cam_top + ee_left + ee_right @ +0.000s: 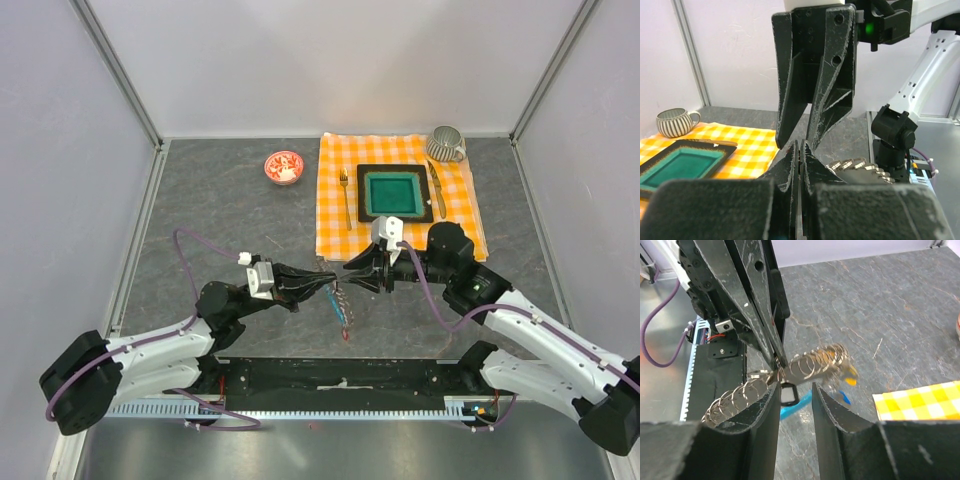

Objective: Put the keys on the keyring

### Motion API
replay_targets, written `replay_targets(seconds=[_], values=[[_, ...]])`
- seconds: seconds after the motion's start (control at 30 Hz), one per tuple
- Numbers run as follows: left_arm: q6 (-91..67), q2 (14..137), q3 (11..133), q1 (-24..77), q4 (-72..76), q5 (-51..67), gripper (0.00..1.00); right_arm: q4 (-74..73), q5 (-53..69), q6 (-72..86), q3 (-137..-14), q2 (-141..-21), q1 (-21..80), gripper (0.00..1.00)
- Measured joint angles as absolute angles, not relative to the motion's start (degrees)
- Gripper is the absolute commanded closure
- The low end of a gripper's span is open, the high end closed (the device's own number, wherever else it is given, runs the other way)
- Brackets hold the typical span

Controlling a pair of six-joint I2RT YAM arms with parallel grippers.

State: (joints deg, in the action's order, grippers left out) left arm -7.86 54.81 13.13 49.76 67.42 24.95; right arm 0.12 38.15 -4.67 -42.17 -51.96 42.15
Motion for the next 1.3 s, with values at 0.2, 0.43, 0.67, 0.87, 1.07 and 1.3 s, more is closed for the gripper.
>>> replay_targets(seconds=[0.2, 0.43, 0.67, 0.87, 1.07, 1.3], values=[[-7.86, 56.07, 13.13, 49.76, 67.68, 25.91, 0.98, 3.90, 40.58, -3.16, -42.15, -53.15, 42.15, 0.64], [-7.86, 56.25, 13.13, 49.76, 67.96, 25.85, 0.98, 5.08, 42.22, -2.31, -42.02, -53.71, 41.98, 0.68], [-7.86, 56.31, 13.13, 49.74, 68.01, 25.69, 0.98, 6.20, 42.96, -1.67, -41.58, -54.08, 41.78, 0.68], [-7.88, 56.31, 13.10, 49.58, 67.83, 25.47, 0.98, 7.09, 43.59, -1.67, -41.45, -54.85, 41.47, 0.65], [-7.86, 56.14, 12.73, 49.58, 67.35, 25.12, 0.98, 7.75, 43.46, -1.67, -40.80, -55.02, 41.39, 0.65], [-7.84, 55.27, 12.73, 49.63, 65.78, 24.01, 0.98, 7.60, 41.78, -1.74, -40.62, -54.96, 41.43, 0.60]])
